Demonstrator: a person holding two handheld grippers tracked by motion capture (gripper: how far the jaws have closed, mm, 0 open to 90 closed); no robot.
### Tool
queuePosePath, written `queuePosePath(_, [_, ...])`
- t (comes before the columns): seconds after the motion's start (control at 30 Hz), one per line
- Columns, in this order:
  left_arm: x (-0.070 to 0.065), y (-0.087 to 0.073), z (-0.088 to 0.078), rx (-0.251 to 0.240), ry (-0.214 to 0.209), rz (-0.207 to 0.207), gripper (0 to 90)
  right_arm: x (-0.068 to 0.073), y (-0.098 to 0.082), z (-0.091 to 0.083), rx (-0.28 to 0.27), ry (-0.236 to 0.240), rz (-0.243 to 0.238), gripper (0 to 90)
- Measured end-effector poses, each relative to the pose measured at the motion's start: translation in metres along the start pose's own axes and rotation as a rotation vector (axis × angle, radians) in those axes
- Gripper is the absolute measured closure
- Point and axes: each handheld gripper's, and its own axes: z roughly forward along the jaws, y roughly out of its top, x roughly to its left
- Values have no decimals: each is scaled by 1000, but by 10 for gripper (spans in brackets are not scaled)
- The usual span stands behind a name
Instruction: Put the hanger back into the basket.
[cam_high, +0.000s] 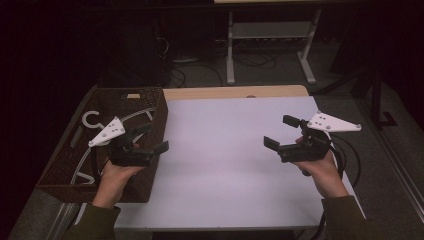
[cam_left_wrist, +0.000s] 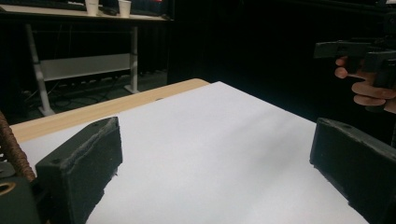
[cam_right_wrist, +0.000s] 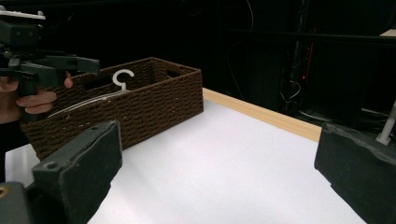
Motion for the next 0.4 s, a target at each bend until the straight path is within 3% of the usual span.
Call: queuePosePath(0.4, [0, 0, 0, 1, -4, 4, 21, 0, -1, 0, 4, -1, 0, 4])
